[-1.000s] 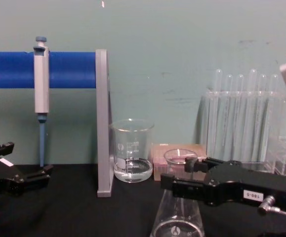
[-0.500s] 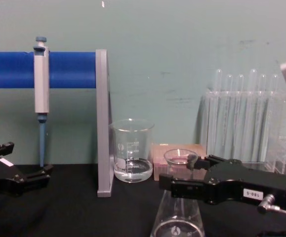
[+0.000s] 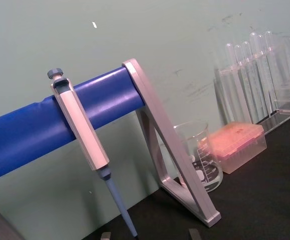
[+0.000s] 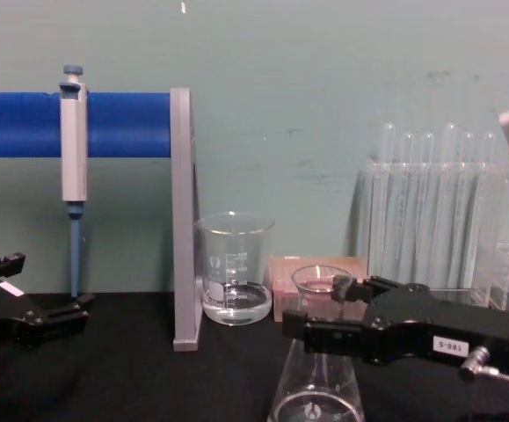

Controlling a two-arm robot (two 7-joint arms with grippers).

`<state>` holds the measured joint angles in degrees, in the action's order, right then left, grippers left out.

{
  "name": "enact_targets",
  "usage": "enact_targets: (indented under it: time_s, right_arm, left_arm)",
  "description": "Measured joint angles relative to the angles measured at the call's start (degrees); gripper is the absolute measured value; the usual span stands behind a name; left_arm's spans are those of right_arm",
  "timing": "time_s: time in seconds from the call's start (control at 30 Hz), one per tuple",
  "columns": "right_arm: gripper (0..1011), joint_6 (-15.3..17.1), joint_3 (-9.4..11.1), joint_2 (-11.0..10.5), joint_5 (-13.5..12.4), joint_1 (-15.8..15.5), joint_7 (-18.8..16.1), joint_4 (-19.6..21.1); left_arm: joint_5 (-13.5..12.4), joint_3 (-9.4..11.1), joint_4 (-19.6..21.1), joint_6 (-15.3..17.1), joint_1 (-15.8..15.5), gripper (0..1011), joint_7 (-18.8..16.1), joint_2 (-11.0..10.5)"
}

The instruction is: Grasp the erlenmeyer flask with one hand, shake it three times, then place it back.

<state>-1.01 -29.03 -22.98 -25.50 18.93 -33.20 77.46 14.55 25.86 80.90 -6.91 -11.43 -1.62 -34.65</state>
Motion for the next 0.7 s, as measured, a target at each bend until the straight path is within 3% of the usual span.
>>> enact_targets:
  time_s: [0.4, 0.7]
  right_arm:
    - [1000, 0.4, 0.0, -1.8, -1.0, -1.3, -1.1, 2.0]
    - [1000, 1.4, 1.3, -4.7, -1.8, -4.3, 0.0, 5.7]
  left_arm:
    - [0.0, 0.0, 0.0, 0.0, 0.0, 1001, 0.0, 0.0]
    - [0.0, 0.0, 0.0, 0.0, 0.0, 1001, 0.0, 0.0]
